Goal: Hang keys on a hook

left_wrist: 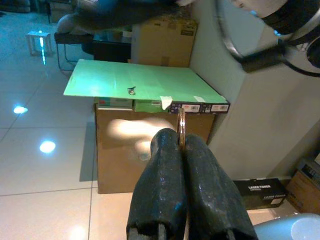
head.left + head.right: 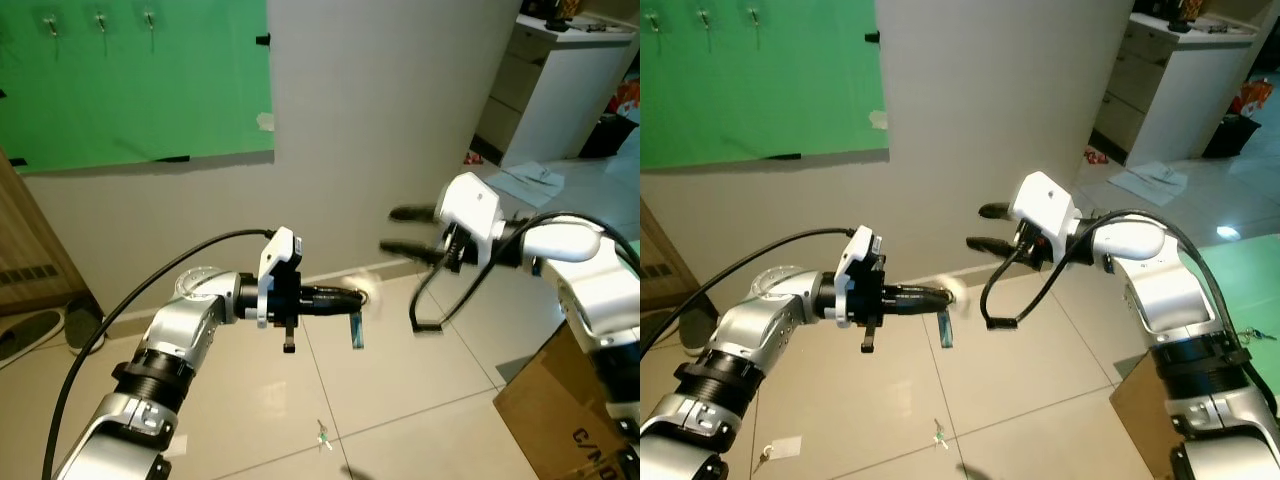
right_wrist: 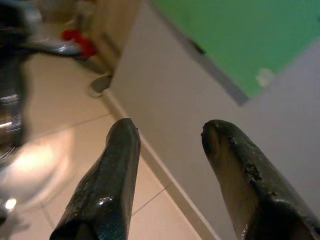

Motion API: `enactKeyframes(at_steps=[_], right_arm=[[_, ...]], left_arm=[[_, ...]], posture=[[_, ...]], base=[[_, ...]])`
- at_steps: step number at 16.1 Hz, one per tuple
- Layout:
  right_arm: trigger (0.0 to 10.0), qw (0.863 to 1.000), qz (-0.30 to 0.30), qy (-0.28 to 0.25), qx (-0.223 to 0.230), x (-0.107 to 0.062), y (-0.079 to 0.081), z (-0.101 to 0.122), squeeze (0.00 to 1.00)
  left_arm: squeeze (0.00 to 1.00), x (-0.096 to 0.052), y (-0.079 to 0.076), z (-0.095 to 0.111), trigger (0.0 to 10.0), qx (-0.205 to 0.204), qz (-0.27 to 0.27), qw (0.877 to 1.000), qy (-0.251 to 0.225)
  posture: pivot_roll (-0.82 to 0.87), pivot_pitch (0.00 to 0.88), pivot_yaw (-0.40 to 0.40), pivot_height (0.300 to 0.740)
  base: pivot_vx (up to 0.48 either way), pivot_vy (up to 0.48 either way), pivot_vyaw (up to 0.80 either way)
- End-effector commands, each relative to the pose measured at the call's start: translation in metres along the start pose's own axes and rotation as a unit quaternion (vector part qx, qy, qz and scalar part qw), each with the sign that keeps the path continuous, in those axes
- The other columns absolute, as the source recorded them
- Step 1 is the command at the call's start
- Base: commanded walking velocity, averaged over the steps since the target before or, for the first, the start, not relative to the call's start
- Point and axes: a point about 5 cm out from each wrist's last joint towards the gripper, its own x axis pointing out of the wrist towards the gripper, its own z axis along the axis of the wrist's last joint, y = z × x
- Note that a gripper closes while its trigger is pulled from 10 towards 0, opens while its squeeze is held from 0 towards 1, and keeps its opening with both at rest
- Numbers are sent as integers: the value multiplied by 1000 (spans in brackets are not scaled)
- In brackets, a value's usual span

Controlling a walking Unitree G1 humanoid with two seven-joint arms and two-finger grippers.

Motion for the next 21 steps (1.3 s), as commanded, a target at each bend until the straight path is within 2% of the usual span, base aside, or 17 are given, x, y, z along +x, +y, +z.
enactKeyframes(at_steps=[1,2,3,5,6,7,8,9,10,11,12,13,15,16,18,20,21], right_arm=[[10000,999,-34,-3,14,-3,-7,-2,1000],[10000,998,-65,-5,24,-2,-11,-5,1000],[10000,989,-140,-15,52,-1,-16,-11,1000],[10000,942,-303,-31,139,0,-17,-30,1000],[10000,930,-330,-33,160,1,-13,-36,1000],[10000,905,-381,-7,189,1,2,-56,773],[10000,881,-412,-5,232,2,18,-70,0],[10000,881,-412,-5,232,2,18,-70,0],[10000,865,-438,1,246,6,38,-80,0],[10000,861,-446,6,247,7,46,-83,0],[10000,847,-455,9,274,11,65,-90,0],[10000,844,-456,10,283,13,71,-91,0],[10000,823,-480,13,303,12,82,-96,0],[10000,816,-490,11,306,11,84,-97,0],[10000,816,-492,11,303,13,84,-97,0],[10000,822,-485,7,298,18,85,-96,0],[10000,827,-480,5,292,20,86,-95,0]], left_arm=[[0,2,-3,3,0,5,-9,1000,0],[0,1,-4,2,0,0,-6,1000,3],[0,0,-6,-2,0,-14,10,1000,6],[0,-1,-12,-15,0,-59,60,996,7],[0,1,-11,-17,0,-68,84,994,3],[0,2,-5,-23,10000,-92,160,983,3],[0,1,6,-22,10000,-87,237,968,-11],[0,1,6,-22,10000,-87,237,968,-11],[0,-2,18,-20,10000,-95,317,943,-29],[0,-4,21,-19,10000,-100,344,933,-38],[0,-9,26,-15,10000,-91,404,908,-62],[0,-11,27,-14,10000,-87,422,900,-68],[0,-24,28,-14,10000,-55,520,850,-71],[0,-34,27,-17,10000,-41,577,813,-68],[0,-41,22,-20,10000,-21,633,772,-59],[0,-37,18,-19,10000,-5,635,770,-61],[0,-38,17,-17,10000,-2,643,763,-65]], posture=[[-127,0,26,740],[-127,0,28,740],[-126,0,31,740],[-130,0,38,740],[-129,0,37,740],[-126,0,34,740],[-119,0,30,740],[-119,0,30,740],[-117,0,30,740],[-116,0,30,740],[-115,0,31,740],[-115,0,32,740],[-118,0,34,740],[-116,0,29,740],[-98,0,20,740],[-84,0,14,740],[-75,0,7,740]], base=[[0,0,0],[0,0,0],[0,0,0],[0,0,0],[0,0,0],[0,0,0],[0,0,0],[0,0,0],[0,0,0],[0,0,0],[0,0,0],[0,0,0],[0,0,0],[0,0,0],[0,0,0],[0,0,0],[0,0,0]])
